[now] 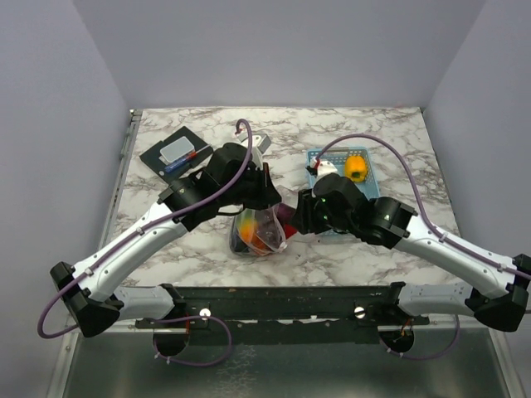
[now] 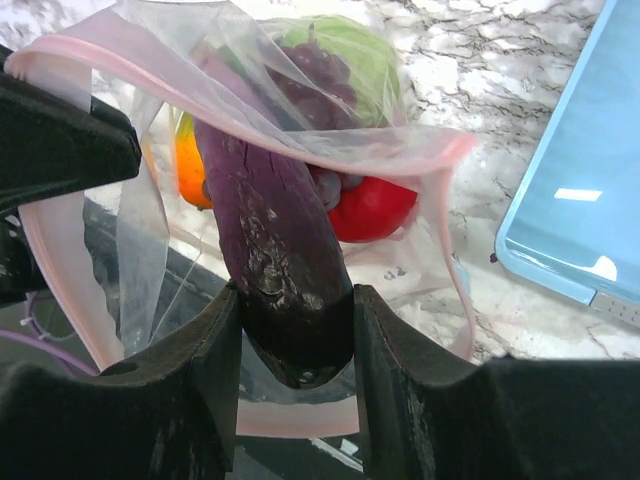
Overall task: Place the food in the zip-top bag and seal the zipper
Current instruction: Place the fake vegetable in the zipper food storage bag.
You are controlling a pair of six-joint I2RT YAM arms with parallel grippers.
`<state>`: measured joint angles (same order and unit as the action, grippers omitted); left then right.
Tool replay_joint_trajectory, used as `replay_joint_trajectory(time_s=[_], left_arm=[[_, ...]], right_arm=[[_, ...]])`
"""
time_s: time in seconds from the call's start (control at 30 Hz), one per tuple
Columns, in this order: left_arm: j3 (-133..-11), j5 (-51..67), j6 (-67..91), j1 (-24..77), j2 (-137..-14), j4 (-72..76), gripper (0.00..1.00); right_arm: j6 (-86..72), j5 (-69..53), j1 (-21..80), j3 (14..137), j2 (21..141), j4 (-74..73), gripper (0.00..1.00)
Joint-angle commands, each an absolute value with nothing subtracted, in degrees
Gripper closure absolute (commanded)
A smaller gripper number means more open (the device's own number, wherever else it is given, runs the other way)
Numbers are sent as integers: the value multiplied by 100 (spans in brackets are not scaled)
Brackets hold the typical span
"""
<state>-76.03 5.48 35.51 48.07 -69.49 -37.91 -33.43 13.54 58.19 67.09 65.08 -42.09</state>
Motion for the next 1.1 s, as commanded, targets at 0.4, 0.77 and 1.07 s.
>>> replay_joint_trajectory(time_s=[0.4, 0.77, 1.07], left_arm=[[-7928, 712, 3531, 4870, -7105, -3756, 100], [-7848, 664, 3659, 5101, -7057, -3627, 100], [-7820, 549, 3709, 5214, -6942, -3604, 100]], right_arm=[[-3183, 1245, 5862, 7782, 7890, -4594, 83], [-3759, 1776, 5866, 7659, 8039, -3706, 72], [-3924, 2290, 5867, 7618, 8094, -3865, 72]])
